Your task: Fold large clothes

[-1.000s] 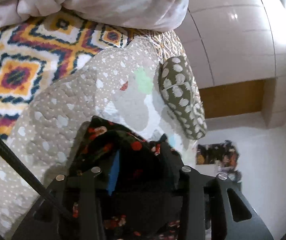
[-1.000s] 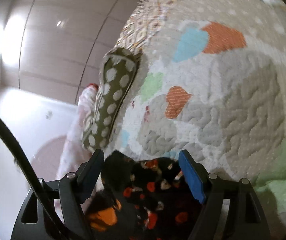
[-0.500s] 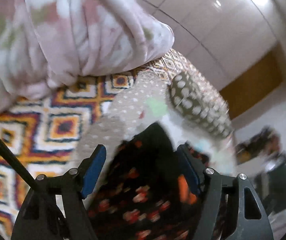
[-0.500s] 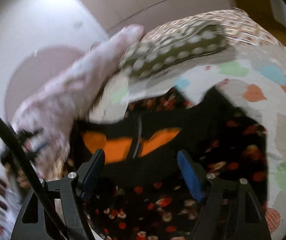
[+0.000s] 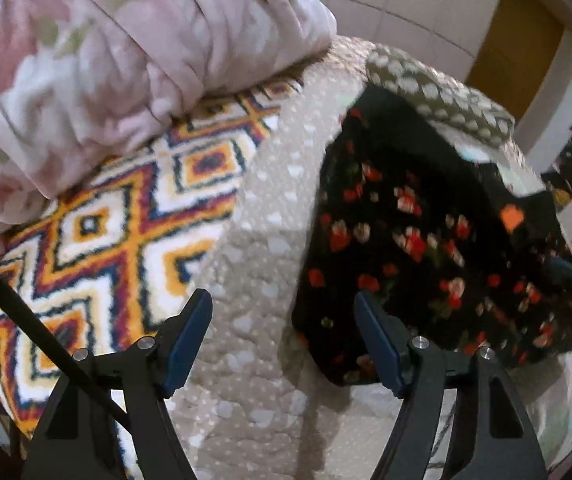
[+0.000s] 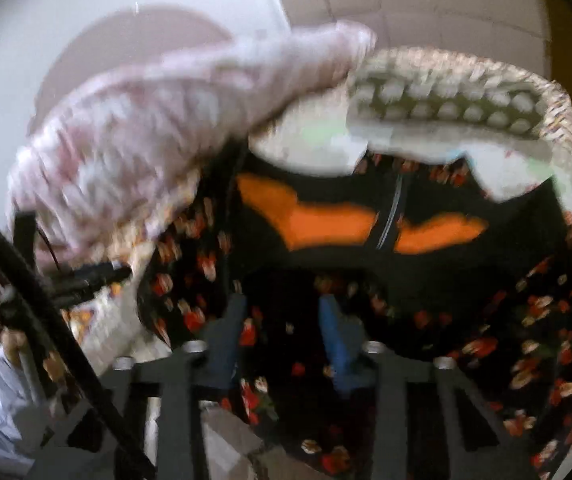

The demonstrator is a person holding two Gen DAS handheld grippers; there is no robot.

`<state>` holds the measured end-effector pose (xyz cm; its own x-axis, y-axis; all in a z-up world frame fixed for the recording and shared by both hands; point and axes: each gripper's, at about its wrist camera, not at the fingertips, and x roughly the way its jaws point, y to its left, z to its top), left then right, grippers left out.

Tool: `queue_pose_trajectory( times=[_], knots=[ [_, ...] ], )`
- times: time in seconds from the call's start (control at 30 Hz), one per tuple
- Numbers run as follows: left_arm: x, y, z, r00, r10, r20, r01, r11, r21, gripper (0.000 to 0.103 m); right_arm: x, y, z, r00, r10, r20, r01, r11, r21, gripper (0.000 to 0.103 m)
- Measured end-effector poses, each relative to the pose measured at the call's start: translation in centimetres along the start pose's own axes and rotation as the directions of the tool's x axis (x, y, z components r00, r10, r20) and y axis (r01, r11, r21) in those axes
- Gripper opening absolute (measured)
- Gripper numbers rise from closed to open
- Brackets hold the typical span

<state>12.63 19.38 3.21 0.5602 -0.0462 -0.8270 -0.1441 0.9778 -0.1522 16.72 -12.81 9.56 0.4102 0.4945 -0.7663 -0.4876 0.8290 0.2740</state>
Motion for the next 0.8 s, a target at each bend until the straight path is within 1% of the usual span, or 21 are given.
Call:
queue_pose_trajectory(
  times=[0.03,0.1,0.17,0.27,0.33,0.4,0.43,0.47,0.5,0.53,0.57,0.6,0.63,0.67,0.73,0.8],
  knots=[
    [0.3,-0.2,-0.2,1.000,0.007,0.000,-0.007,1.000,0.008,0.072,1.7,-0.1,0.4,0.998,-0.041,-0.045,0.041,0.999,-0.004,0.032],
    [0.6,-0.4,-0.6,1.000,0.007,0.008,-0.007,1.000,0.005,0.072,4.6,-1.0,1.6,0.989,-0.104,-0.102,0.104,0.995,-0.005,0.032],
    [0.6,-0.6,-0.9,1.000,-0.012,0.003,0.012,1.000,-0.010,0.072,7.5,-1.9,3.6,0.976,-0.183,-0.117,0.184,0.983,-0.009,0.032],
    [0.7,-0.7,-1.3,1.000,-0.030,-0.007,0.030,0.999,-0.028,0.072,11.5,-3.7,7.0,0.956,-0.252,-0.150,0.257,0.966,0.018,0.032],
    [0.7,-0.8,-1.5,0.999,-0.036,-0.011,0.036,0.999,-0.030,0.072,13.1,-4.3,8.1,0.934,-0.321,-0.156,0.324,0.946,-0.007,0.031],
    [0.6,-0.8,-1.6,0.999,-0.041,-0.010,0.041,0.999,-0.031,0.072,13.9,-4.6,8.9,0.913,-0.376,-0.160,0.375,0.926,-0.039,0.031],
    [0.5,-0.9,-1.7,0.999,-0.043,-0.008,0.043,0.999,-0.030,0.072,13.9,-4.8,9.3,0.908,-0.388,-0.157,0.385,0.922,-0.047,0.031],
    [0.4,-1.0,-1.7,0.999,-0.044,-0.007,0.044,0.999,-0.029,0.072,13.6,-4.9,9.6,0.907,-0.391,-0.155,0.390,0.920,-0.043,0.031],
    [0.4,-1.0,-1.7,0.999,-0.045,-0.006,0.044,0.999,-0.029,0.072,13.0,-5.1,10.0,0.901,-0.409,-0.146,0.409,0.912,-0.033,0.031],
    [0.3,-1.1,-1.6,0.999,-0.046,-0.004,0.046,0.998,-0.030,0.072,11.8,-5.4,10.3,0.900,-0.416,-0.127,0.419,0.908,-0.010,0.034],
    [0.3,-1.1,-1.6,0.999,-0.049,-0.004,0.049,0.998,-0.033,0.072,10.6,-5.5,10.4,0.908,-0.406,-0.106,0.410,0.912,0.018,0.042],
    [0.3,-1.1,-1.5,0.999,-0.054,-0.004,0.054,0.998,-0.035,0.072,8.9,-5.9,10.5,0.919,-0.385,-0.079,0.390,0.919,0.059,0.047],
    [0.5,-1.2,-1.4,0.998,-0.062,-0.008,0.061,0.998,-0.030,0.073,6.7,-6.5,10.4,0.929,-0.367,-0.052,0.371,0.923,0.107,0.057],
    [0.7,-1.4,-1.3,0.998,-0.066,-0.017,0.066,0.998,-0.024,0.073,5.5,-6.9,10.3,0.933,-0.358,-0.039,0.360,0.923,0.132,0.062],
    [1.4,-1.3,-1.2,0.997,-0.064,-0.041,0.063,0.998,-0.024,0.073,1.4,-8.2,8.8,0.947,-0.323,-0.002,0.317,0.929,0.189,0.062],
    [1.4,-1.1,-1.3,0.996,-0.071,-0.050,0.069,0.997,-0.039,0.073,-2.9,-9.9,6.1,0.948,-0.319,0.014,0.307,0.921,0.239,0.065]
  ],
)
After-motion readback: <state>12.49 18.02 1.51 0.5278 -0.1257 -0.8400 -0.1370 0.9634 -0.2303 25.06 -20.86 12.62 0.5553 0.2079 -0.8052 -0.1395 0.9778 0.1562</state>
